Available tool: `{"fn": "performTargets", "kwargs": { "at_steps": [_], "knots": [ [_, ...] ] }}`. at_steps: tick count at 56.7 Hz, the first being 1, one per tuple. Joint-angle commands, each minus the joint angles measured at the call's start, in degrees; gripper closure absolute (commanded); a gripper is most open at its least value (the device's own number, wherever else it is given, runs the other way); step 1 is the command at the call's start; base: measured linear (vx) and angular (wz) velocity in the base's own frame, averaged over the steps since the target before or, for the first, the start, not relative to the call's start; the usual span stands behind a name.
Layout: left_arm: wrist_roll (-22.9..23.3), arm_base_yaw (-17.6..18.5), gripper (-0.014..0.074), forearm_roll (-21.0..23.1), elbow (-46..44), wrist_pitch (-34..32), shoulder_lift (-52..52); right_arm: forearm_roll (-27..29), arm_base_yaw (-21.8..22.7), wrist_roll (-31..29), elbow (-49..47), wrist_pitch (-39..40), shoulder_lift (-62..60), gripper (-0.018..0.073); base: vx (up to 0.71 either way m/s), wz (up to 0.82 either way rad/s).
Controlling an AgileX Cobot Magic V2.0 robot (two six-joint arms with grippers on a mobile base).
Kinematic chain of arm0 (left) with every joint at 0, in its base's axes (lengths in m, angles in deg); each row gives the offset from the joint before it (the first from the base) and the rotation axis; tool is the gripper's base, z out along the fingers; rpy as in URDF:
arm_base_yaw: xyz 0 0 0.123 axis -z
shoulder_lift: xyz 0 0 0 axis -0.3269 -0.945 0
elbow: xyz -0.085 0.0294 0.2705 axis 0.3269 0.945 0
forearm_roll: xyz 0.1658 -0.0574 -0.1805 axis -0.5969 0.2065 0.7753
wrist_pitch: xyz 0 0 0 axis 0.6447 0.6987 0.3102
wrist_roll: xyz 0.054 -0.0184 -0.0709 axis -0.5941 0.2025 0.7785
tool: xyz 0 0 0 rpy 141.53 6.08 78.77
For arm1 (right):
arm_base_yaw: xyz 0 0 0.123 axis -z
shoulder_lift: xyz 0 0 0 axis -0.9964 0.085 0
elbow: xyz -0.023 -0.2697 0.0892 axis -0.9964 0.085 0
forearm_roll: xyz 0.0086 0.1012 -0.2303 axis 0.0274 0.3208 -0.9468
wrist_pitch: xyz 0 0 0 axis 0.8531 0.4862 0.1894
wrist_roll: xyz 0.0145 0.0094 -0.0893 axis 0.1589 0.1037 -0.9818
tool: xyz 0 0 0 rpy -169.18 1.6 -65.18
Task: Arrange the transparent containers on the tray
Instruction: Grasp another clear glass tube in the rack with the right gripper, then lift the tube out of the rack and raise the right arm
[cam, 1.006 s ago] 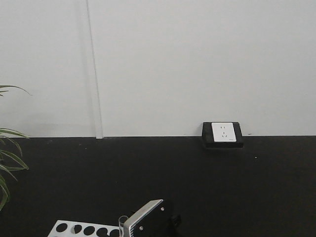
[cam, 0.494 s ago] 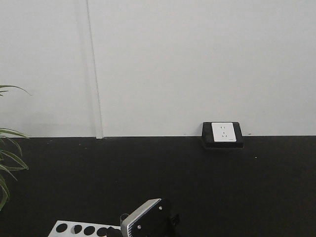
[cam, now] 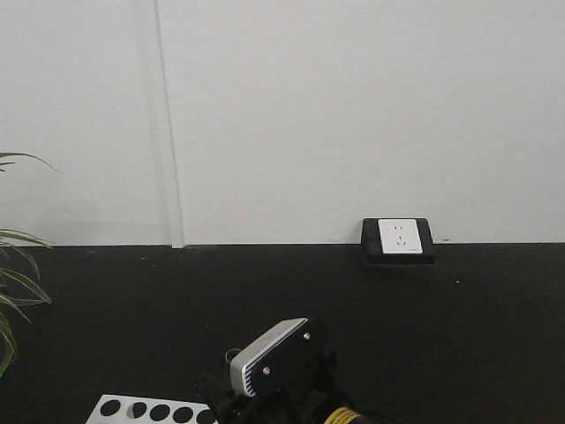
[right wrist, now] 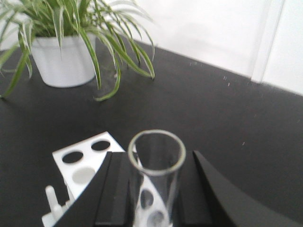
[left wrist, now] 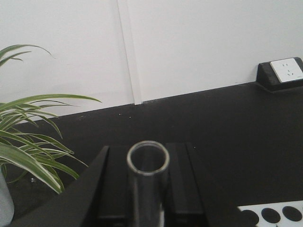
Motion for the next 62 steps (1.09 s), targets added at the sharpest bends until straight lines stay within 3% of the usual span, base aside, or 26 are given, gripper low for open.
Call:
{"fn": "performTargets", "kwargs": {
  "at_steps": [1, 14, 20, 27, 37, 45, 53, 62],
  "knots": [
    [0.2, 0.3, 0.0451, 0.3, -1.6, -4.4, 0.2, 0.3, 0.2, -1.7, -1.8, 2.3, -5.7, 0.0571, 0.00, 0.00],
    [0.2, 0.3, 0.0451, 0.3, -1.6, -4.6, 0.2, 1.2, 0.2, -2.4, -8.6, -11.8, -14.3, 0.0571, 0.00, 0.00],
    [0.2, 0.3, 0.0451, 0.3, -1.6, -5.8, 0.2, 1.5, 0.4, -4.4, -9.6, -13.6, -19.3, 0.0571, 0.00, 0.00],
    [0.2, 0.3, 0.0451, 0.3, -1.6, -7.6, 0.3, 3.4, 4.3, -4.4, -9.5, -22.6, -26.2, 0.0571, 0.00, 0.00],
    [0.2, 0.3, 0.0451, 0.3, -1.6, -8.2, 2.0, 1.6, 11.4, -6.1, -9.4, -36.3, -37.0, 0.0571, 0.00, 0.00],
    [0.3, 0.3, 0.0451, 0.3, -1.6, -8.0, 3.1, 1.2, 12.2, -5.8, -5.5, -39.8, -44.5, 0.0571, 0.00, 0.00],
    [0.3, 0.3, 0.0451, 0.3, -1.6, -7.9, 3.5, 0.6, 12.2, -5.5, 1.1, -38.6, -50.3, 0.0571, 0.00, 0.00],
    [0.3, 0.3, 0.0451, 0.3, -1.6, -7.9, 3.5, -0.1, 12.2, -5.5, 2.4, -37.7, -52.8, 0.0571, 0.00, 0.00]
  ]
}}
